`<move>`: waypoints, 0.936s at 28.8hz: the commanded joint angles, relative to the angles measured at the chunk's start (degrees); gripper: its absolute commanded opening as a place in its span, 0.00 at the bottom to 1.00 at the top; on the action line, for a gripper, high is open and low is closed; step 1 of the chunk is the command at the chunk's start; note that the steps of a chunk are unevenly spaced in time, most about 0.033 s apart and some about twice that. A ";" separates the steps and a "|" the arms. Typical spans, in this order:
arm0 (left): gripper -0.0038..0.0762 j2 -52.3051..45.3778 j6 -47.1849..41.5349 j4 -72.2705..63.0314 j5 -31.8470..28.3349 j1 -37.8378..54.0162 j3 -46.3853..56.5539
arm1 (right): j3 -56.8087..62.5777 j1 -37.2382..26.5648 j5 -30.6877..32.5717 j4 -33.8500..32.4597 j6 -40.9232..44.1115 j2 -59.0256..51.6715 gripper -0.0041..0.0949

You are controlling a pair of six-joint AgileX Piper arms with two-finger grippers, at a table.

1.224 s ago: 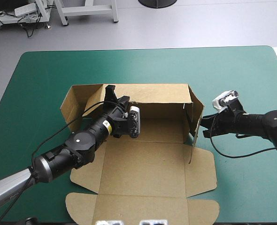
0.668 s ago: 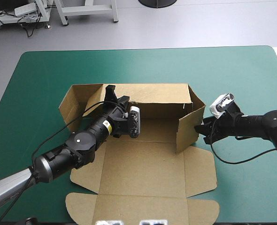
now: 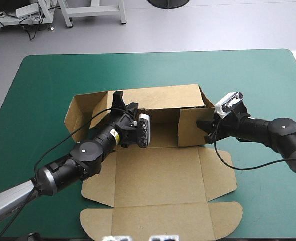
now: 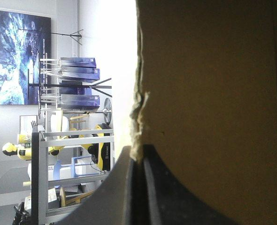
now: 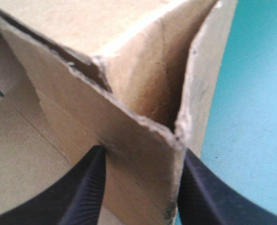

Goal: Fold the box

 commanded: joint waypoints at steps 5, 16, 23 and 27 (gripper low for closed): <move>0.04 -1.51 -0.49 1.36 -0.99 -0.15 -1.53 | -1.53 0.18 -2.24 5.38 -1.88 -1.43 0.04; 0.34 -1.51 -0.49 6.46 2.09 -0.15 -1.53 | -1.42 0.18 -2.33 4.88 1.27 -1.43 0.04; 0.59 -1.51 -1.26 6.86 2.11 -0.42 -1.53 | -1.31 0.18 -4.28 4.73 3.07 -1.43 0.04; 0.58 -2.76 -7.04 6.86 4.79 -4.29 -1.53 | -1.31 0.18 -6.45 4.65 5.62 -1.43 0.04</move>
